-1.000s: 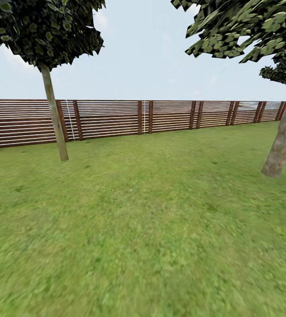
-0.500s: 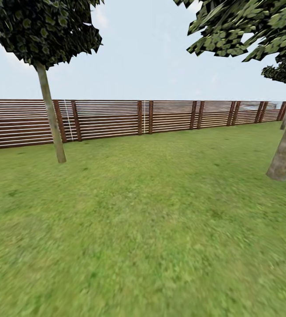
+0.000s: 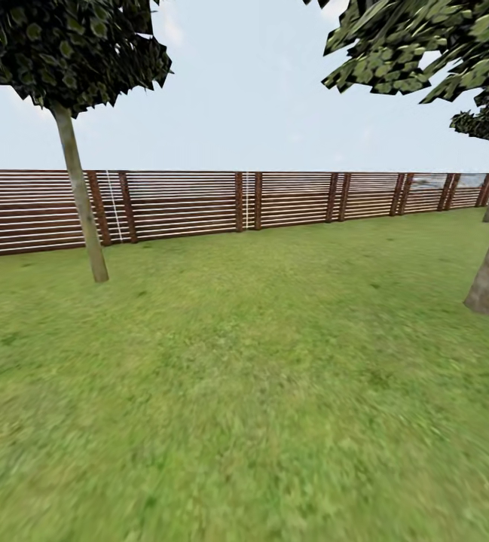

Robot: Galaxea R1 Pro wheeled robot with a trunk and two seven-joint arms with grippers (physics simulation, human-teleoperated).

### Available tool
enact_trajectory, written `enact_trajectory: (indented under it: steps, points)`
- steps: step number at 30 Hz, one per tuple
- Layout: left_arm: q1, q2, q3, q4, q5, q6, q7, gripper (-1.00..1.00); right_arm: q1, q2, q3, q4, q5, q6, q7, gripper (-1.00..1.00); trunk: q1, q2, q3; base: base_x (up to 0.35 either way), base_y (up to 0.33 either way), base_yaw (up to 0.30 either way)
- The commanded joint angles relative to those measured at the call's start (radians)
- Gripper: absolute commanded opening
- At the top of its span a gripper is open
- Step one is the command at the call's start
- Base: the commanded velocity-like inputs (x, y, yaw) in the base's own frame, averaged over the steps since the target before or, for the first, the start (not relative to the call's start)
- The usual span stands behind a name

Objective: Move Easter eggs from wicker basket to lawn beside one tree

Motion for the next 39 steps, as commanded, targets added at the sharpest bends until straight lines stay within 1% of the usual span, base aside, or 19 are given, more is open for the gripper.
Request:
enact_trajectory:
  steps: [1, 34, 39]
  points:
    - [0.001, 0.000, 0.001, -0.002, 0.000, 0.001, 0.000, 1.00, -0.001, 0.000, 0.001, 0.001, -0.001, 0.000, -0.001, 1.00, 0.001, 0.000, -0.001, 0.335, 0.000, 0.000]
    - [0.001, 0.000, 0.001, -0.002, 0.000, 0.001, 0.000, 1.00, -0.001, 0.001, 0.001, 0.001, 0.001, 0.001, -0.001, 1.00, 0.001, 0.000, -0.001, 0.335, 0.000, 0.000]
    - [0.001, 0.000, 0.001, -0.002, 0.000, 0.001, 0.000, 1.00, -0.001, 0.000, 0.003, 0.001, 0.002, -0.001, -0.001, 1.00, 0.001, 0.000, -0.003, 0.335, 0.000, -0.168]
